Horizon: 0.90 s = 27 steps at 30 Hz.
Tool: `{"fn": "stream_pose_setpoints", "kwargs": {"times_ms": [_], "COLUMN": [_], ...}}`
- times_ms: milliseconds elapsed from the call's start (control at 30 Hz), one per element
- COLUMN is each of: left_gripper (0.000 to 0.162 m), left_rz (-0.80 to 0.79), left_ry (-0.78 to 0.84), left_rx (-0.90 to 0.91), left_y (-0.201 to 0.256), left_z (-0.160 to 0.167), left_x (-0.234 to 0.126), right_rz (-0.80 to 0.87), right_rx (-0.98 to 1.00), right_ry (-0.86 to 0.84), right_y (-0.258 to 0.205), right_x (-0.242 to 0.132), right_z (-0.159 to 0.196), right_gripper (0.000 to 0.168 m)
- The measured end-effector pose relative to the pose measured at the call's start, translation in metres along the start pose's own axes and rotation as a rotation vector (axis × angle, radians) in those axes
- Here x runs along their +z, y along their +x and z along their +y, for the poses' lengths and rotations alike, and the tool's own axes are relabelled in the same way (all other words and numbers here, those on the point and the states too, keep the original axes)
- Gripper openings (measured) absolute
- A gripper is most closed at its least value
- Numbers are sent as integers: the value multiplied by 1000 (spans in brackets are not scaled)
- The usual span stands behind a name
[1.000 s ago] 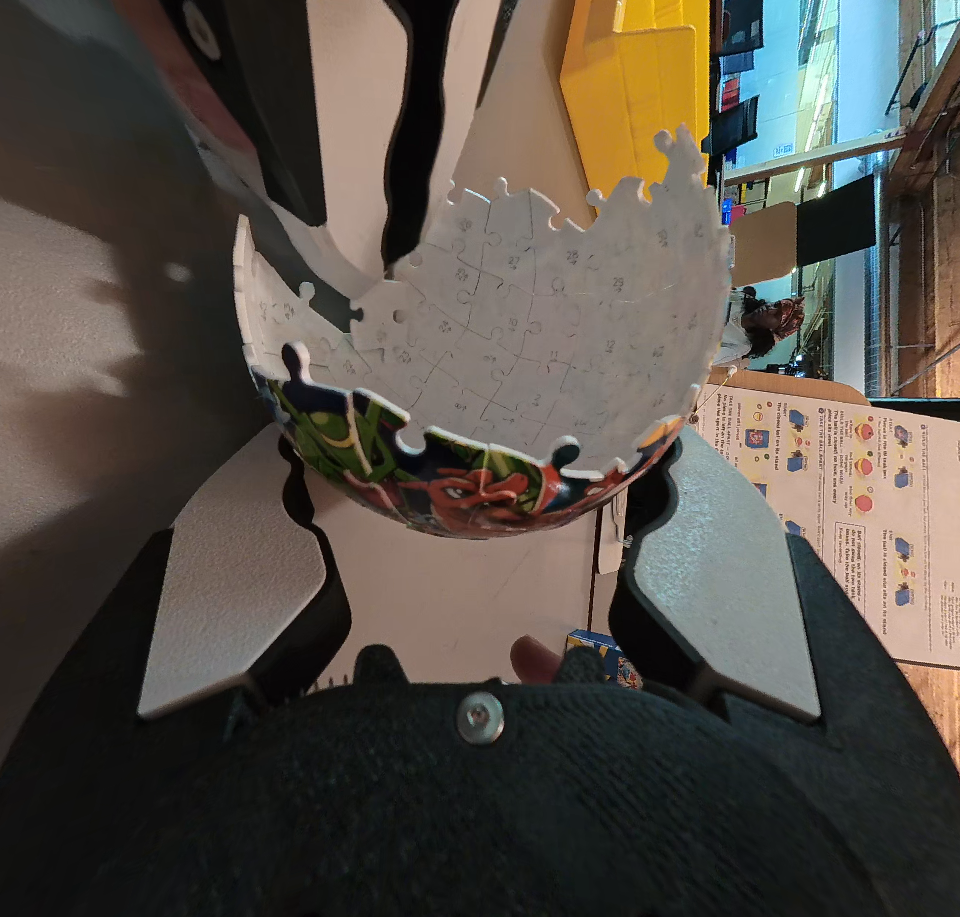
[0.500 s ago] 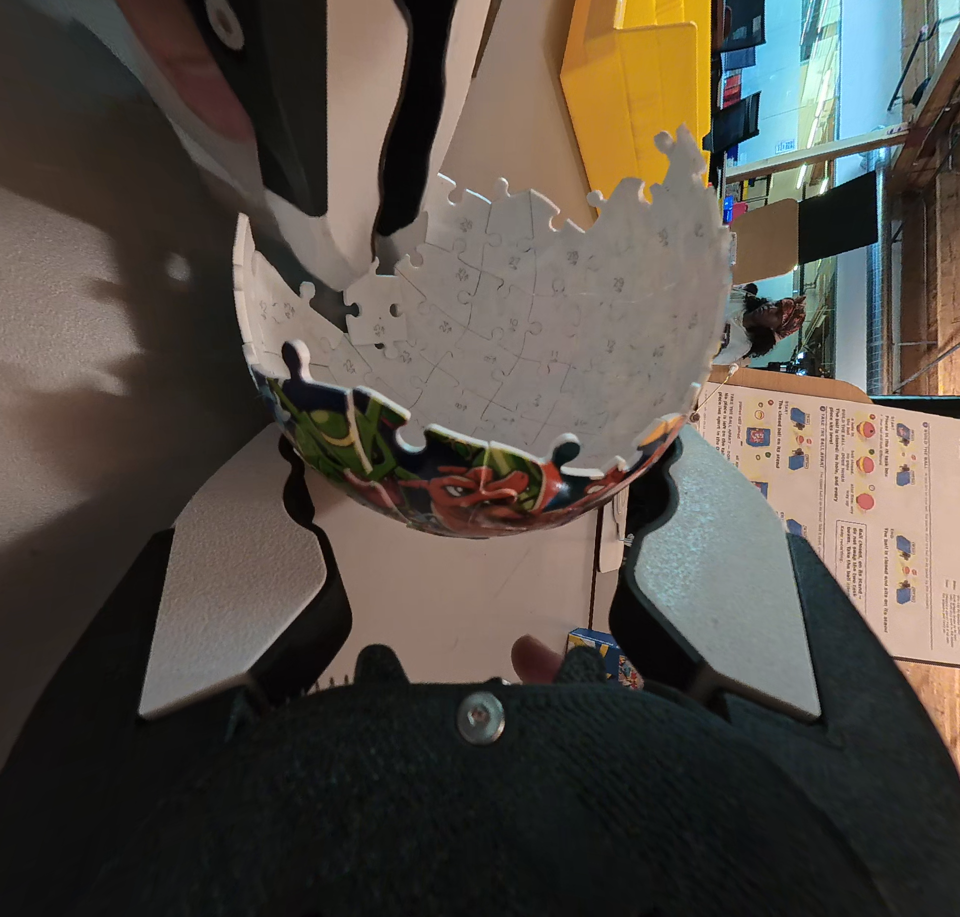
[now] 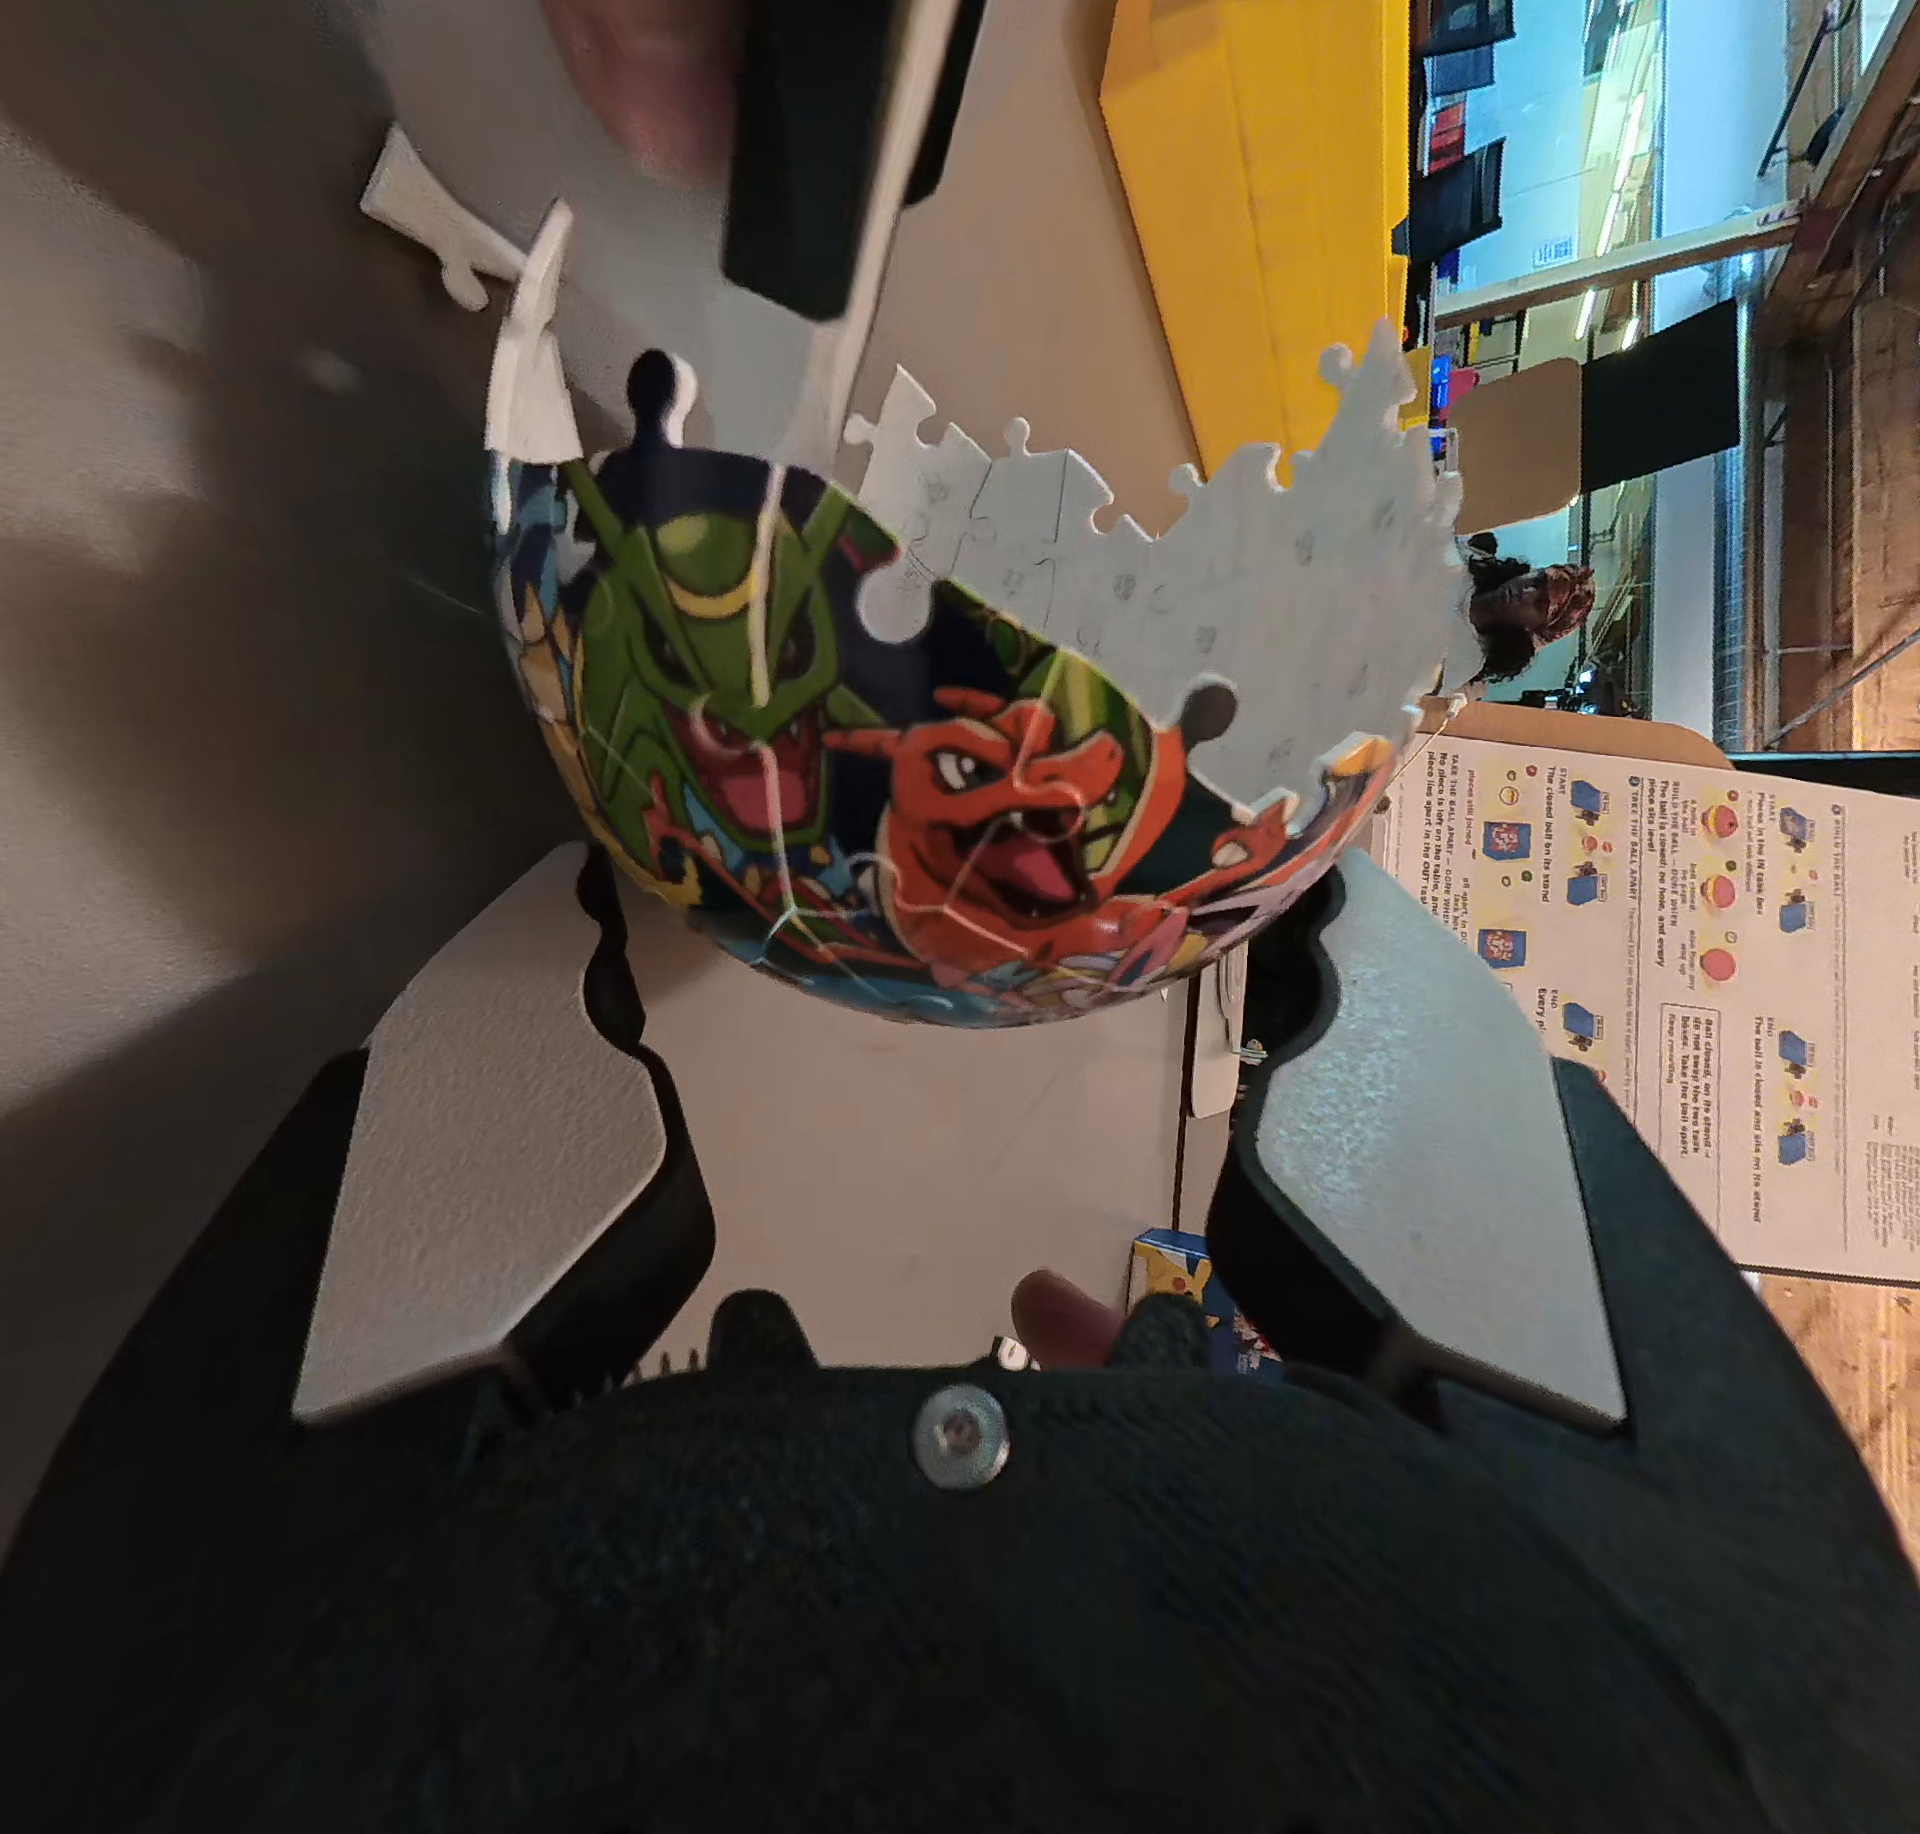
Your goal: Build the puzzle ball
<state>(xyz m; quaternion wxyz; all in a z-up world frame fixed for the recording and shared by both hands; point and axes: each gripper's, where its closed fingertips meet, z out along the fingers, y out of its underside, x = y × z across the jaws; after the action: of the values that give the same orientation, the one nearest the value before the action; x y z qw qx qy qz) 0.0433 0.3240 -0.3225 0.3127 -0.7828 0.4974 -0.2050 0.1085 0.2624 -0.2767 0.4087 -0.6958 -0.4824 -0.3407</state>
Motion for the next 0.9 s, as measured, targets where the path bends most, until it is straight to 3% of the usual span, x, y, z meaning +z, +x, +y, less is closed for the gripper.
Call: {"fn": "stream_pose_setpoints", "kwargs": {"times_ms": [633,900], "left_gripper": [95,98], "left_rz": [97,163], "left_ry": [-156,-188], "left_rx": [66,138], "left_y": [4,4], "left_z": [-5,-8], "left_x": [20,23], "right_rz": [16,-76], "right_rx": [63,249], "right_ry": [73,216], "right_y": [1,-6], "right_x": [3,1], "right_z": [0,-5], "right_gripper": [119,130]}}
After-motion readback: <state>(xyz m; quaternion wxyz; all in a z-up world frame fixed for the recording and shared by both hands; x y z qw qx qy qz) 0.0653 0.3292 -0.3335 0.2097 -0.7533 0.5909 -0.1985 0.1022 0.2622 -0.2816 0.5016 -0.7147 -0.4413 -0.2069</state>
